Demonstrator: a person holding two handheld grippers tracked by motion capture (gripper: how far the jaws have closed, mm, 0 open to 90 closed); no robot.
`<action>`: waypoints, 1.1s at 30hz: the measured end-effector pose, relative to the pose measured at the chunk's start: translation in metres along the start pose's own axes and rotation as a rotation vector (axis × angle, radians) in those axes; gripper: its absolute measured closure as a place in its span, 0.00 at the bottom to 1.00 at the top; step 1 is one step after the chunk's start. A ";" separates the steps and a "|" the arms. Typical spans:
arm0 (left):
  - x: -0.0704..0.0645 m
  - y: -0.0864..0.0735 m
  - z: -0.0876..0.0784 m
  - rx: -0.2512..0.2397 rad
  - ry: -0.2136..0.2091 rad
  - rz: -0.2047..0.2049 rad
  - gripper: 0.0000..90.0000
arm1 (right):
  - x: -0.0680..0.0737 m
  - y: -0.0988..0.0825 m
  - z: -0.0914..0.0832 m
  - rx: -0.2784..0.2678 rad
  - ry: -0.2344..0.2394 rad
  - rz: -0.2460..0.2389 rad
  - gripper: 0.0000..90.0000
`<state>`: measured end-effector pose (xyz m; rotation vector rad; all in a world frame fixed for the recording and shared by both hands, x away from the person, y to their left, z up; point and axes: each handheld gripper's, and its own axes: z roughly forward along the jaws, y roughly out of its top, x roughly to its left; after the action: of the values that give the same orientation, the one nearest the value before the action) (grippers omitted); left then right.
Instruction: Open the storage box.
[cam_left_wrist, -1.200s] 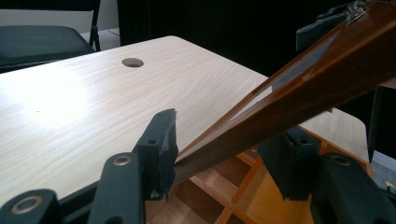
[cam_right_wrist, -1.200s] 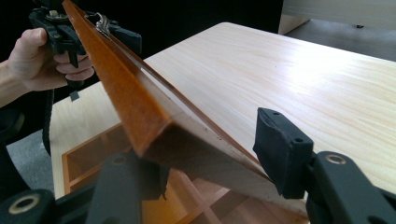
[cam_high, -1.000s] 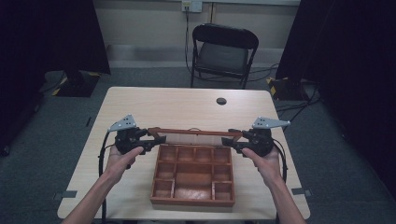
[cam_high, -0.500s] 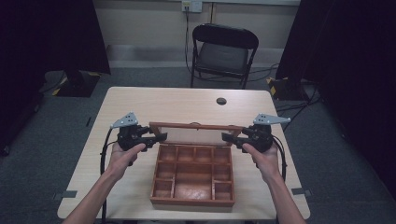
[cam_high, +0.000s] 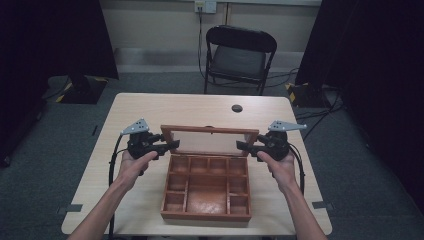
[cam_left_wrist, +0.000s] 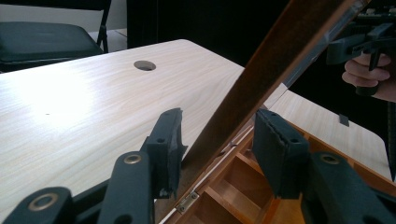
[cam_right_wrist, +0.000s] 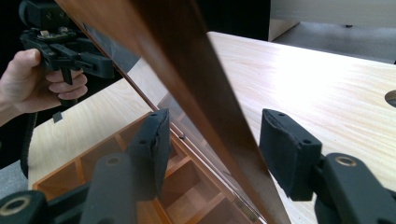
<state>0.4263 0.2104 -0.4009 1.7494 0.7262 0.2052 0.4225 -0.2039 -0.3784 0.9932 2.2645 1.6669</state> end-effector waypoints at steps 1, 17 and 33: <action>0.001 0.000 0.000 0.002 0.002 0.003 0.59 | -0.002 -0.001 0.001 0.003 -0.002 0.002 0.48; 0.009 0.002 0.006 0.000 0.017 -0.012 0.62 | -0.016 -0.007 0.018 0.012 -0.005 0.022 0.54; 0.017 -0.008 0.020 0.048 0.042 -0.016 0.59 | -0.024 -0.008 0.023 -0.005 -0.014 0.037 0.55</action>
<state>0.4465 0.2044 -0.4185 1.7887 0.7809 0.2163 0.4486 -0.2008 -0.3998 1.0480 2.2457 1.6741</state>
